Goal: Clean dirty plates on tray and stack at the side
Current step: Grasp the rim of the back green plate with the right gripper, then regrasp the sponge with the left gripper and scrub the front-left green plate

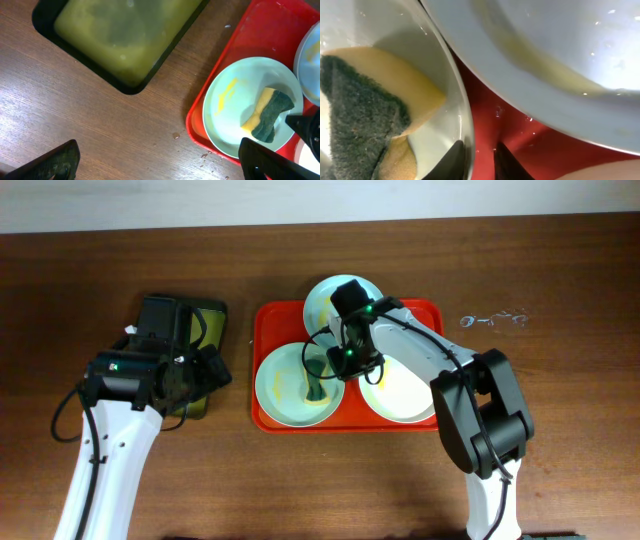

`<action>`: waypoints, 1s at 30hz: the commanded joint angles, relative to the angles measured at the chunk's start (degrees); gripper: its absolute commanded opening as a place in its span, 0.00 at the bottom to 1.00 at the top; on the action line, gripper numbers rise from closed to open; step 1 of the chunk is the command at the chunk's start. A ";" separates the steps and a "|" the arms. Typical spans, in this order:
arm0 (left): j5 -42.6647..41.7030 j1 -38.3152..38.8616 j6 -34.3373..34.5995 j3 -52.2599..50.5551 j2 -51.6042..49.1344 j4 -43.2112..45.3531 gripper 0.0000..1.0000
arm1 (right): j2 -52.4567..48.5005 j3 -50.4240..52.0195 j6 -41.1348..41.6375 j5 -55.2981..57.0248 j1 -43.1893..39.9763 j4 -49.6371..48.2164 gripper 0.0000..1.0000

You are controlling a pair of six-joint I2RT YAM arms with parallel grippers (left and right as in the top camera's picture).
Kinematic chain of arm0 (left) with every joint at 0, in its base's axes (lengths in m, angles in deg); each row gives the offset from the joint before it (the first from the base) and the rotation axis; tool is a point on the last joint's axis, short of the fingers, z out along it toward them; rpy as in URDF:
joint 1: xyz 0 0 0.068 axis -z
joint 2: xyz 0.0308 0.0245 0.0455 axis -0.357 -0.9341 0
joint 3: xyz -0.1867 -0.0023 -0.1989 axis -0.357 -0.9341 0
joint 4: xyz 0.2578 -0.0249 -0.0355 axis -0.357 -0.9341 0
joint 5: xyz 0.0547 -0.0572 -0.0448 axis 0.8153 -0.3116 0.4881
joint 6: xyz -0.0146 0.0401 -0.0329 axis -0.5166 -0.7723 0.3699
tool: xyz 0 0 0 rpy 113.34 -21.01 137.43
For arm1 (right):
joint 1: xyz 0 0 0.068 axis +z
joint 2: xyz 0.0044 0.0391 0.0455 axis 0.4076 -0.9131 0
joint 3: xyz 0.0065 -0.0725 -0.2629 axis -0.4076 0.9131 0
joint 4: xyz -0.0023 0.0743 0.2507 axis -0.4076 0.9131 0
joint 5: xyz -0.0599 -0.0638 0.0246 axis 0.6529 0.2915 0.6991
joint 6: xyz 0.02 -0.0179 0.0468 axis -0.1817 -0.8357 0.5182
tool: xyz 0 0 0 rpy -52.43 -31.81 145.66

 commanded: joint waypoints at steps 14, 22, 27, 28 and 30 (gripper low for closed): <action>-26.16 0.24 -8.52 -20.50 0.22 20.00 0.60 | -0.55 4.55 -3.02 -13.79 -3.96 -4.00 0.22; -25.38 9.33 -5.92 -26.47 -3.15 38.10 0.66 | -1.20 4.57 -2.54 -10.93 -4.07 -3.10 0.50; -25.38 11.78 -5.88 -26.47 -9.07 41.46 0.64 | -1.25 4.57 -2.56 -8.98 -4.04 -3.13 0.09; -25.42 11.78 -5.86 -26.47 -10.01 42.12 0.62 | -1.25 4.57 -2.56 -8.96 -4.04 -3.17 0.07; -25.42 11.78 -4.37 -26.47 -10.84 43.39 0.61 | -1.25 4.57 -2.56 -8.98 -4.04 -3.17 0.04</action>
